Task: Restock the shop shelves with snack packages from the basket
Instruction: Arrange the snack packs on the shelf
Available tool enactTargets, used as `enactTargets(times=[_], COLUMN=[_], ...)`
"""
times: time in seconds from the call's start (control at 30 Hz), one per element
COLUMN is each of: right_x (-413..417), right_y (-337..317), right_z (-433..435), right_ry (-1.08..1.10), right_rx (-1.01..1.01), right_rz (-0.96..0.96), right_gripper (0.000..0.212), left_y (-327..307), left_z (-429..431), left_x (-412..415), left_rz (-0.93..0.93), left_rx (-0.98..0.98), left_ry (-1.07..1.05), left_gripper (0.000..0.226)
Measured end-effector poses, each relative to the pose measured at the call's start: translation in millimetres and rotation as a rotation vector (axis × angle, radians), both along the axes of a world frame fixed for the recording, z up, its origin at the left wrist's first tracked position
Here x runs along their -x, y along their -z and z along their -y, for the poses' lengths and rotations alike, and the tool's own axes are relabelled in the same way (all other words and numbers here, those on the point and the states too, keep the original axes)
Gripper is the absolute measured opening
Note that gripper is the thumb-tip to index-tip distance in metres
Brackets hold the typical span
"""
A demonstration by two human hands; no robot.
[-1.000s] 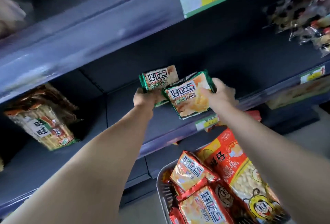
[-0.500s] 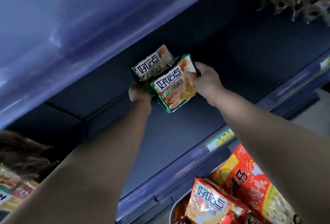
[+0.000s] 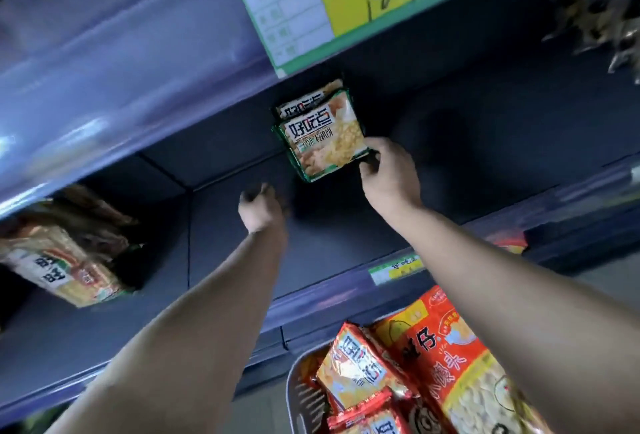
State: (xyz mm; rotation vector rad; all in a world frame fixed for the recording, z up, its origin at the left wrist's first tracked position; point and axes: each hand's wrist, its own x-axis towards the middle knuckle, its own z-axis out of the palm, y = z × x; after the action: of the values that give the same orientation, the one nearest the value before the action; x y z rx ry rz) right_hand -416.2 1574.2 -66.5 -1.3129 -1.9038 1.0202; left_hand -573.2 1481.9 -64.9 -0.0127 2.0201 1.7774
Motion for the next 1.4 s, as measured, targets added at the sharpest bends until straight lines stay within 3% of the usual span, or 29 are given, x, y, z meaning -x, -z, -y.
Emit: enactTargets(times=[0.13, 0.3, 0.43, 0.57, 0.67, 0.77, 0.9, 1.03, 1.17, 1.27, 1.4], right_x=[-30.7, -81.0, -116.2, -137.7, -149.7, -160.4, -162.0, -165.4, -161.3, -155.7, -147.8], right_y=[3.6, 20.5, 42.5, 65.6, 82.0, 93.5, 97.6, 101.3, 103.8, 104.7, 101.2], right_z=[46.4, 100.5, 128.3, 147.2, 167.5, 193.9, 221.2, 245.7, 254.0, 249.1, 238.0], right_ry=[-0.125, -0.367, -0.524, -0.525, -0.545, -0.554, -0.375, -0.261, -0.119, -0.065, 0.012], right_rx=[-0.024, -0.008, 0.034, 0.098, 0.22, 0.3, 0.354, 0.473, 0.61, 0.671, 0.765], right_rz=[-0.059, 0.005, 0.142, 0.359, 0.56, 0.681, 0.644, 0.603, 0.381, 0.301, 0.279], right_gripper=[0.036, 0.032, 0.027, 0.024, 0.019, 0.033, 0.063, 0.061, 0.071, 0.068, 0.061], left_y=[-0.4, 13.9, 18.2, 27.2, 36.8, 54.9, 71.0, 80.0, 91.8, 102.4, 106.8], left_z=[46.2, 98.1, 133.2, 171.0, 202.9, 234.9, 269.6, 283.8, 280.0, 274.1, 272.3], left_x=[-41.7, -85.5, -117.0, -133.8, -143.7, -149.3, -163.7, -176.6, -179.0, -183.5, -190.1], left_rz=[-0.034, -0.196, -0.342, -0.412, -0.364, -0.248, -0.093, -0.163, -0.292, -0.375, -0.51], left_rx=[-0.004, 0.173, 0.288, 0.494, 0.717, 0.914, 1.027, 1.032, 0.99, 0.973, 1.135], left_ry=[-0.006, 0.049, 0.174, 0.331, 0.48, 0.62, 0.717, 0.834, 1.003, 1.12, 1.178], left_gripper=[0.028, 0.021, 0.021, 0.014, 0.022, 0.02, 0.021, 0.022, 0.07, 0.084, 0.095])
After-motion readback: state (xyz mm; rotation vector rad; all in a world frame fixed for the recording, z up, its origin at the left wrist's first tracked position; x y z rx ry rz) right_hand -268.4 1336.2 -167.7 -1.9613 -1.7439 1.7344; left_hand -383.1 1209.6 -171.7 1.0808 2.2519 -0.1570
